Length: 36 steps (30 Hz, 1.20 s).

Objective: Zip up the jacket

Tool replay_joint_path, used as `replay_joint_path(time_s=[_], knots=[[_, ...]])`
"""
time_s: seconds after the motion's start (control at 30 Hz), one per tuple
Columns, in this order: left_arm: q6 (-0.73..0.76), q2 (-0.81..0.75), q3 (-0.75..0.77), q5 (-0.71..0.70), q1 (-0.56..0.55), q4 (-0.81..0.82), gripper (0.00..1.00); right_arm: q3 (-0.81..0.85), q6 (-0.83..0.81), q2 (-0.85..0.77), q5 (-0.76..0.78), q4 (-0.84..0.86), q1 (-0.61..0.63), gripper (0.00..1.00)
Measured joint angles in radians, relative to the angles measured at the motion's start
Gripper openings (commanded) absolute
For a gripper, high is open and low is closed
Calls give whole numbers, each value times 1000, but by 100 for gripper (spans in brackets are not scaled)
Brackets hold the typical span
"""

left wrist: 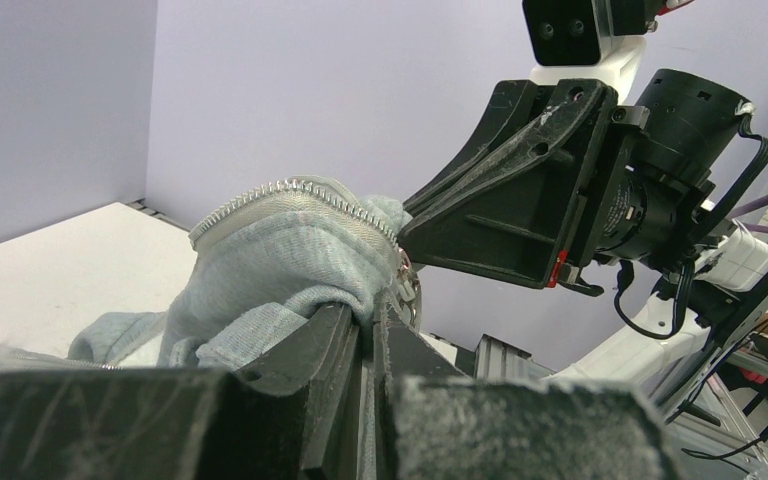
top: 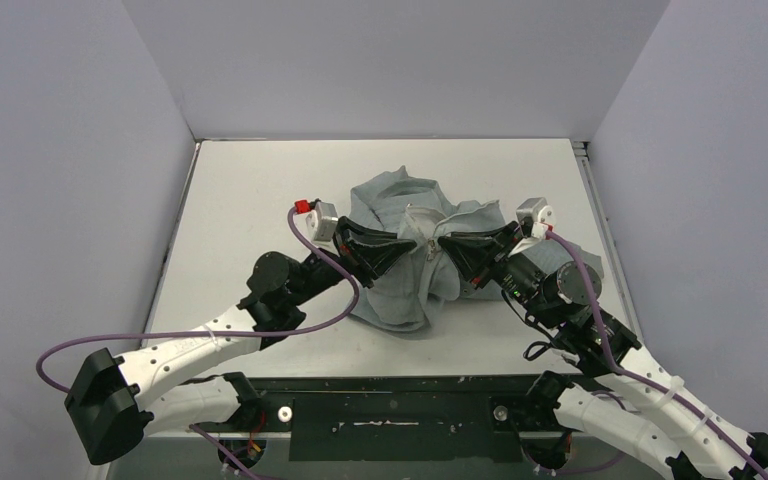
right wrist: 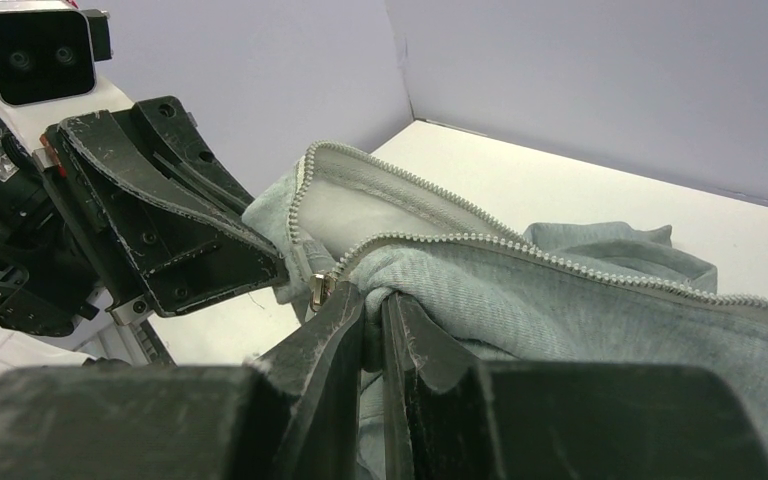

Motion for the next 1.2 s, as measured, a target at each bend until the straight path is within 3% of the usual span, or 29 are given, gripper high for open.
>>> replay_joint_path(time_s=[1.2], knots=[[0, 62, 0, 80, 0, 9, 0, 0, 0, -9, 41, 0, 0, 0]])
